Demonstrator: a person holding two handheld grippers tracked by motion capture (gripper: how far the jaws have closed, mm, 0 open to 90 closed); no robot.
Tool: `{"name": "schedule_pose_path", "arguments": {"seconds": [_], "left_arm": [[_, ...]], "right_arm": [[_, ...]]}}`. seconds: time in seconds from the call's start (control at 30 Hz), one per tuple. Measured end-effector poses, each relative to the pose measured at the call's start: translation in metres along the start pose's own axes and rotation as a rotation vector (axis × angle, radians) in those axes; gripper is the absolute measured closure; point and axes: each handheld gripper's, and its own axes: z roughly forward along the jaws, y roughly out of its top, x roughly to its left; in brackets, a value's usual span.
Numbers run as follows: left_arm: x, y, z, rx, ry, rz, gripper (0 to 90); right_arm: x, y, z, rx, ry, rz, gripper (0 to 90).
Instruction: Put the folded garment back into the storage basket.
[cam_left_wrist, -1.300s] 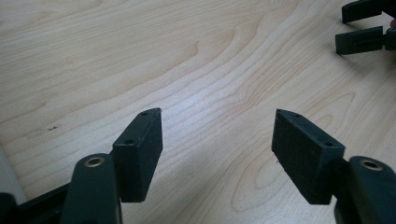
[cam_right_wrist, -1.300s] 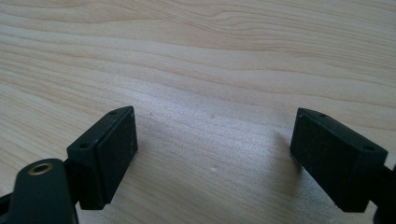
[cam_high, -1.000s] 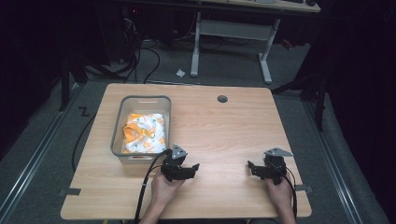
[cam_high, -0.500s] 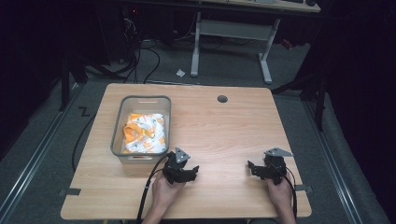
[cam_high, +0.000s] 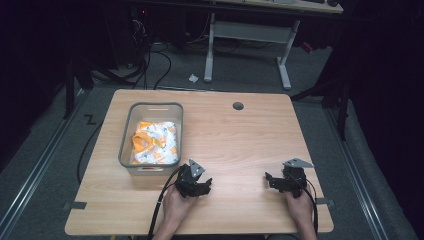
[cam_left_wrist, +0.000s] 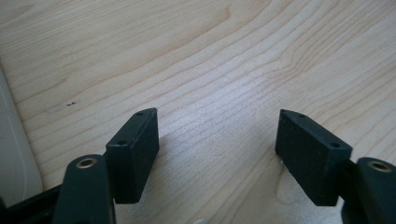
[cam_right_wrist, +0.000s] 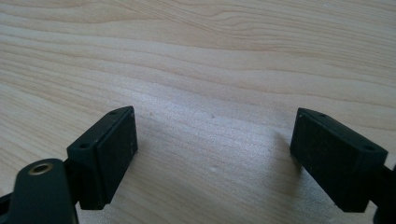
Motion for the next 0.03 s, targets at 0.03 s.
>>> {"name": "schedule_pose_path", "arguments": {"seconds": [0.03], "left_arm": [[0.0000,0.0001,0.0002,0.000,0.002,-0.001,30.2]], "right_arm": [[0.0000,0.0000,0.0000,0.000,0.000,0.000,14.7]]}}
